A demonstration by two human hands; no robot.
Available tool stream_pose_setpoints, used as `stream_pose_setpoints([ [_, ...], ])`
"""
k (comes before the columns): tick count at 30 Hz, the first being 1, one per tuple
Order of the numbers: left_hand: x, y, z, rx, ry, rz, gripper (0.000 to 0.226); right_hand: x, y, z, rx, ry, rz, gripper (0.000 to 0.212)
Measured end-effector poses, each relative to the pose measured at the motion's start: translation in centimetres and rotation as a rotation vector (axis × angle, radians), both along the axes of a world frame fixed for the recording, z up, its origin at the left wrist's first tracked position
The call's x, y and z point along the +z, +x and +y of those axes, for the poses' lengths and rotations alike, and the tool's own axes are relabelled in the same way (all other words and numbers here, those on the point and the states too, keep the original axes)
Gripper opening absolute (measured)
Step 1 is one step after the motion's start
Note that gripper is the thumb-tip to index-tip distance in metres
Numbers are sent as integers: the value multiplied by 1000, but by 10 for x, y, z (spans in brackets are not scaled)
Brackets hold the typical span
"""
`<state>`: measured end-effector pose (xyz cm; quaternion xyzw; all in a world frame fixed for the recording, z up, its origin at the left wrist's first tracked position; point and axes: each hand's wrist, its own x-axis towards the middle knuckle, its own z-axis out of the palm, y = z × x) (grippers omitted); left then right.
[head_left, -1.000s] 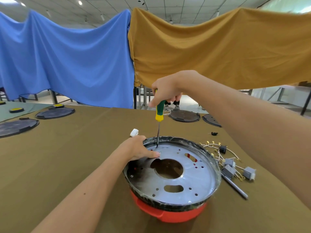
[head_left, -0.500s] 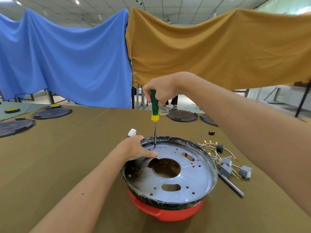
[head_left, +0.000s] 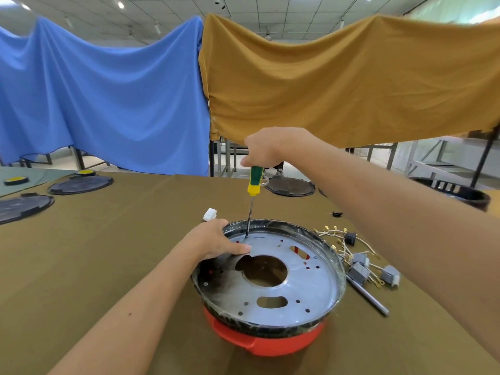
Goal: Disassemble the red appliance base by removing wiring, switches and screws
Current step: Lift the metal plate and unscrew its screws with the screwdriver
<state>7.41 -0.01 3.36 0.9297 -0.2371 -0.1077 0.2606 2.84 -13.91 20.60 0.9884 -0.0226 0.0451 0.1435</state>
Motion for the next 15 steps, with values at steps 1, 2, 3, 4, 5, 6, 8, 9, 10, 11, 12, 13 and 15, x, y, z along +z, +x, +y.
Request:
stream_pose_setpoints([
  [1,0,-1,0,-5,5,-3,107,2,-1,-2,53,80,38,27],
  [2,1,-1,0,-11,10,-6,106,5,-2,-5,113,179,72,20],
  [3,1,-1,0,-19,11,-9,106,7,-2,-7,165,274,99,15],
  [4,2,-1,0,-24,11,-9,106,8,-3,-8,207,345,116,14],
  [5,2,-2,0,-25,10,-7,106,8,-3,-8,233,392,125,17],
  [6,2,-2,0,-25,11,-4,106,8,-2,-8,244,425,126,20],
  [8,2,-2,0,-24,11,0,107,6,0,-7,219,465,134,24],
  [9,1,-2,0,-23,10,1,107,5,1,-6,187,478,138,25],
  [10,1,-1,0,-19,10,5,107,4,0,-6,147,471,134,28],
  [11,0,0,0,-13,6,10,108,4,0,-5,94,416,116,34],
  [12,0,0,0,-7,-1,15,108,3,-2,-5,37,310,81,43],
  [13,-1,1,0,-1,-9,20,109,1,-2,-4,-10,190,31,49],
  [15,-1,2,1,3,-20,30,109,-2,1,-3,-33,27,-63,56],
])
